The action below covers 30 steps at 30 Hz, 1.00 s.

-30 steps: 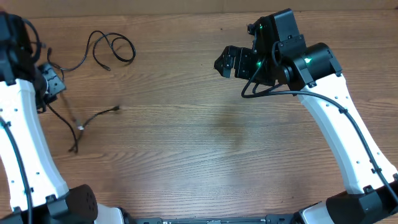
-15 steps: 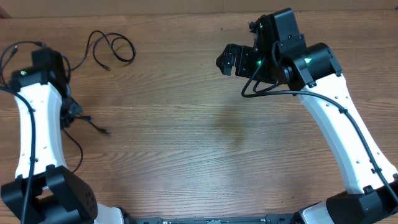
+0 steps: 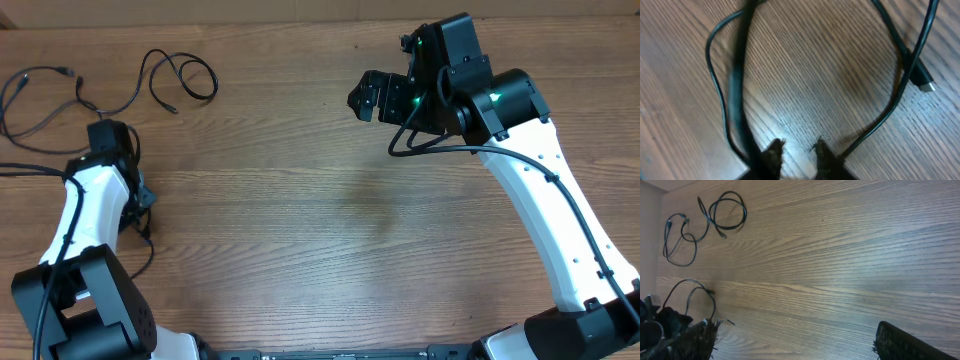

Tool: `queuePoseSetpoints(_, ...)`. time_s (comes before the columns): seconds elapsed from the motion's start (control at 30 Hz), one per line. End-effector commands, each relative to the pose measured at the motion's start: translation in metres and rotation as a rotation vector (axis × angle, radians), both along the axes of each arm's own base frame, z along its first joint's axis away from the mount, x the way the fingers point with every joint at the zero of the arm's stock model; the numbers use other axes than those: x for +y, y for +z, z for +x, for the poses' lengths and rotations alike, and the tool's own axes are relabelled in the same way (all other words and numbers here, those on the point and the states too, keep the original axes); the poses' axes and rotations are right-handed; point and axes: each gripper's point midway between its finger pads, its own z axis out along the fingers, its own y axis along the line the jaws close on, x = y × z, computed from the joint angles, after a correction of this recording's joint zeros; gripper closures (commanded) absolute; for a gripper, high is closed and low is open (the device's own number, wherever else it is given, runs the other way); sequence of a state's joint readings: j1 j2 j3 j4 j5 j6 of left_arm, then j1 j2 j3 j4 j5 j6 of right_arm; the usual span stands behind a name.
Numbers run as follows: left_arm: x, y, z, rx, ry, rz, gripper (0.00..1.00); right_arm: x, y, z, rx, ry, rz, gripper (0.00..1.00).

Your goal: Untangle cables

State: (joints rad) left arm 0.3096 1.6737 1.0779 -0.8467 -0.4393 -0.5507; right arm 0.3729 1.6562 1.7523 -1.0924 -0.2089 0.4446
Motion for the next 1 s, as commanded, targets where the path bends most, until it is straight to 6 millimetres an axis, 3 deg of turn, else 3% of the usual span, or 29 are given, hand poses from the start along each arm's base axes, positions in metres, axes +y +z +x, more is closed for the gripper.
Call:
queuePoseSetpoints(0.0,0.009,0.003,-0.001,-0.011,0.024,0.055,0.63,-0.001,0.006,0.004,-0.021,-0.010,0.003,0.00)
queuePoseSetpoints(0.07,0.018,0.013,0.002,-0.015,0.027,0.109,0.45,-0.001,0.006,0.004,-0.021,-0.010,0.003,0.00)
queuePoseSetpoints(0.1,0.022,0.019,0.005,-0.016,0.025,0.128,0.30,-0.001,0.006,0.004,-0.021,-0.010,0.003,0.00)
queuePoseSetpoints(0.13,0.025,0.026,0.007,-0.022,0.027,0.140,0.05,-0.001,0.006,0.004,-0.021,-0.010,0.003,0.00)
queuePoseSetpoints(0.17,0.026,0.033,0.012,-0.029,0.018,0.145,0.01,-0.001,0.006,0.004,-0.021,-0.011,0.003,0.00)
queuePoseSetpoints(0.37,0.021,0.081,0.047,-0.119,-0.059,0.083,0.00,-0.001,0.006,0.004,-0.021,-0.010,0.003,0.00)
queuePoseSetpoints(0.43,0.019,0.111,0.059,-0.172,-0.068,0.061,0.01,-0.001,0.006,0.004,-0.021,-0.010,0.003,0.00)
queuePoseSetpoints(0.5,0.016,0.128,0.064,-0.203,-0.076,0.042,0.00,-0.001,0.006,0.004,-0.021,-0.010,0.003,0.00)
queuePoseSetpoints(0.77,-0.019,0.187,0.091,-0.388,-0.179,-0.133,0.00,-0.001,0.006,0.004,-0.021,-0.010,0.003,0.00)
queuePoseSetpoints(0.83,-0.033,0.201,0.090,-0.441,-0.223,-0.185,0.00,-0.001,0.006,0.004,-0.021,-0.010,0.003,0.00)
queuePoseSetpoints(0.97,-0.042,0.231,0.072,-0.503,-0.276,-0.158,0.00,-0.001,0.006,0.004,-0.021,-0.010,0.003,0.00)
